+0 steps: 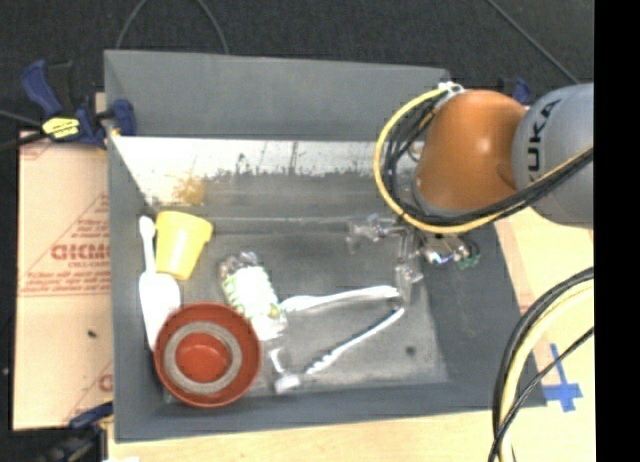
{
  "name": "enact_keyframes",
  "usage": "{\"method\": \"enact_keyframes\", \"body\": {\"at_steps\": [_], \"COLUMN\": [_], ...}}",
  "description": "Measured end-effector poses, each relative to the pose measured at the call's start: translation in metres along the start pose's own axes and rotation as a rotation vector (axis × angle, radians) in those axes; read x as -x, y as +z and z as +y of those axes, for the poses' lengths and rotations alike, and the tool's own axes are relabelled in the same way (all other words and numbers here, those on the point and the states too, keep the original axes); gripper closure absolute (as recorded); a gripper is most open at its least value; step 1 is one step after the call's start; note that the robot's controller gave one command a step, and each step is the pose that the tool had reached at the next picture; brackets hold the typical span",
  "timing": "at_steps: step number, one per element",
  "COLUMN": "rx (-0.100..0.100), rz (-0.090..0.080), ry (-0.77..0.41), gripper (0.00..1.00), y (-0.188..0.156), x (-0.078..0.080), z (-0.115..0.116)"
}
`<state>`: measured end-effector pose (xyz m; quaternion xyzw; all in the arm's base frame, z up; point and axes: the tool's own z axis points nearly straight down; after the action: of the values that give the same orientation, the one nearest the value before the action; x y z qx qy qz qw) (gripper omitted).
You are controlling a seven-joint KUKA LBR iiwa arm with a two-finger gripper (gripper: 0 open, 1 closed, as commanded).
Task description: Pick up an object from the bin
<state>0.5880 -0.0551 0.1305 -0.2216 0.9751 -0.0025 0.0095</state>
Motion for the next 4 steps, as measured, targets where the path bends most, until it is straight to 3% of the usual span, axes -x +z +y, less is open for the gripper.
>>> {"method": "enact_keyframes", "body": {"at_steps": [1, 2, 3, 4], "rx": [0.004, 0.002, 0.001, 0.001], "rz": [0.011, 0.001, 0.005, 0.005], "ry": [0.302, -0.162, 0.155, 0.155], "gripper": [0.00, 0.00, 1.00, 1.00], "y": [0.031, 0.060, 0.059, 0.059], "x": [0.003, 0.004, 0.003, 0.003], "z": [-0.001, 0.025, -0.007, -0.007]}}
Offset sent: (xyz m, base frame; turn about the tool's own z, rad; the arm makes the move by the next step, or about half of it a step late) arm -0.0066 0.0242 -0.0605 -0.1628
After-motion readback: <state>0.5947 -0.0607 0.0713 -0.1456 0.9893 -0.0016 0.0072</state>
